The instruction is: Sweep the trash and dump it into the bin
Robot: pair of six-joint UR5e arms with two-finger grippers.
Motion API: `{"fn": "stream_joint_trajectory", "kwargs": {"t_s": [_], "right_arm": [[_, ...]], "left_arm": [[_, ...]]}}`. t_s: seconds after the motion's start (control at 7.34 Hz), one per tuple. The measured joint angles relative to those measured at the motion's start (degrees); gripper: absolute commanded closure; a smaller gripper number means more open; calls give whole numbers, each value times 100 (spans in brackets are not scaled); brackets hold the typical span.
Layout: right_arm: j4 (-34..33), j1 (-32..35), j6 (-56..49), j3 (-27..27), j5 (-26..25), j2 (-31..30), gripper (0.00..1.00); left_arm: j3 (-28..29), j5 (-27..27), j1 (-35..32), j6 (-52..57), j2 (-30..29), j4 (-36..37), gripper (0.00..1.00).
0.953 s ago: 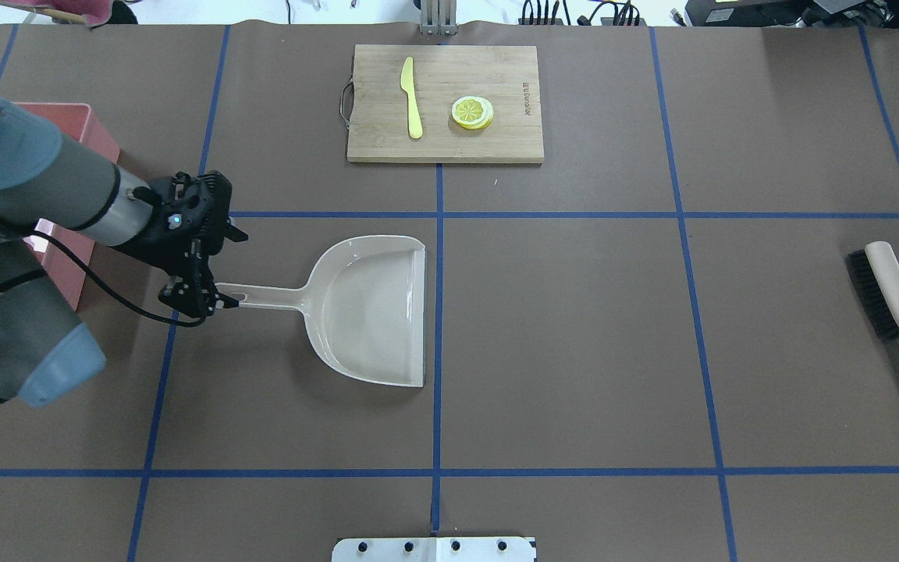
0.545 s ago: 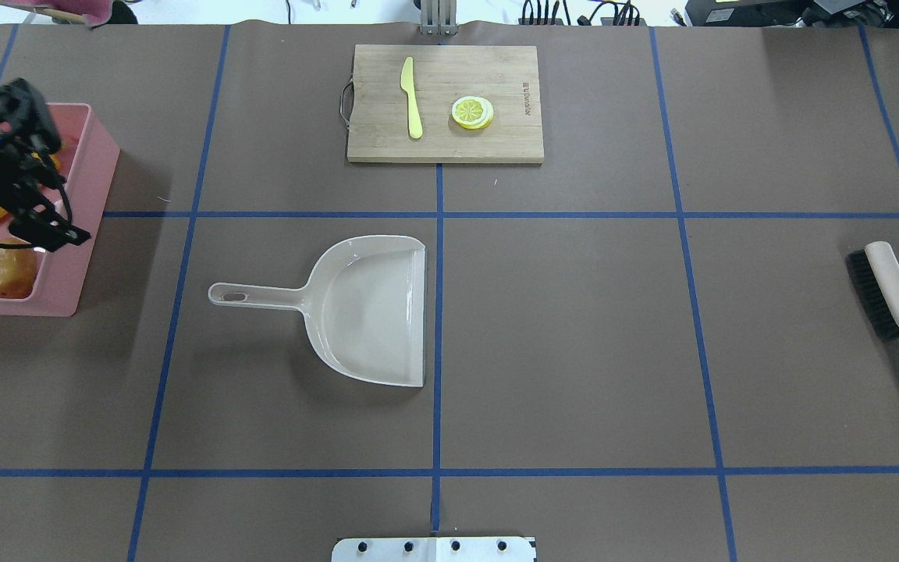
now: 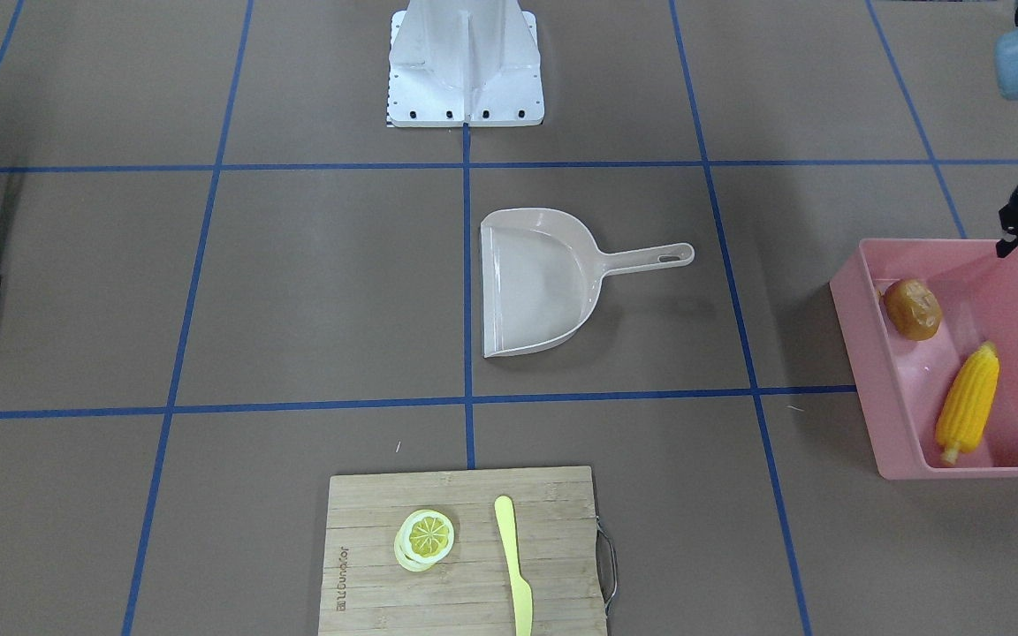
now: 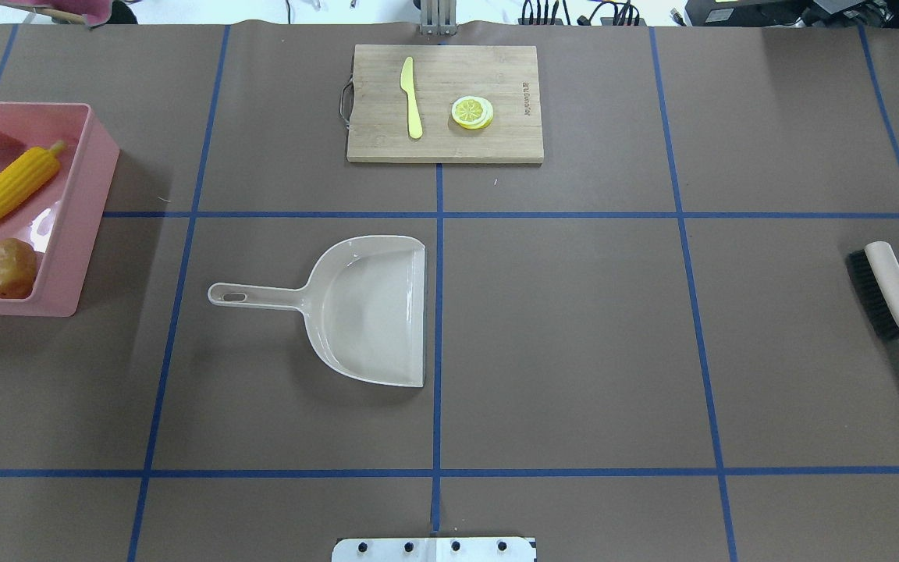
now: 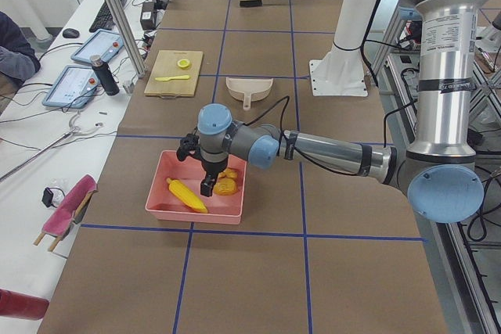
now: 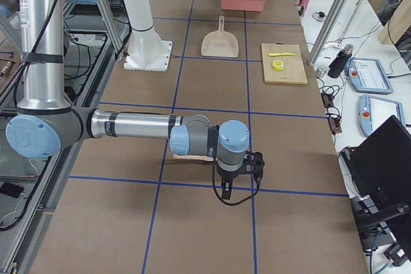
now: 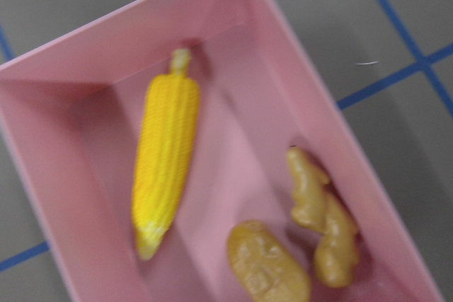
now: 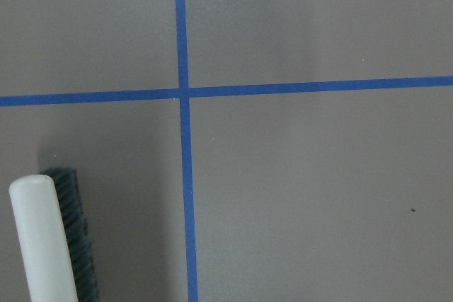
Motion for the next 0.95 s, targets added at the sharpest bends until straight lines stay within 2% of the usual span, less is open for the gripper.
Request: {"fn": "stream_joint_trajectory", "kwargs": {"t_s": [0.41,0.95], "right_arm": [[2,-2,0,-1,0,0,0],[3,-2,0,-6,8,0,0]], "left_arm": [[225,-268,-477,-19,-8,768,1],[-309,-415,-820,-6,155,1151,1]]}}
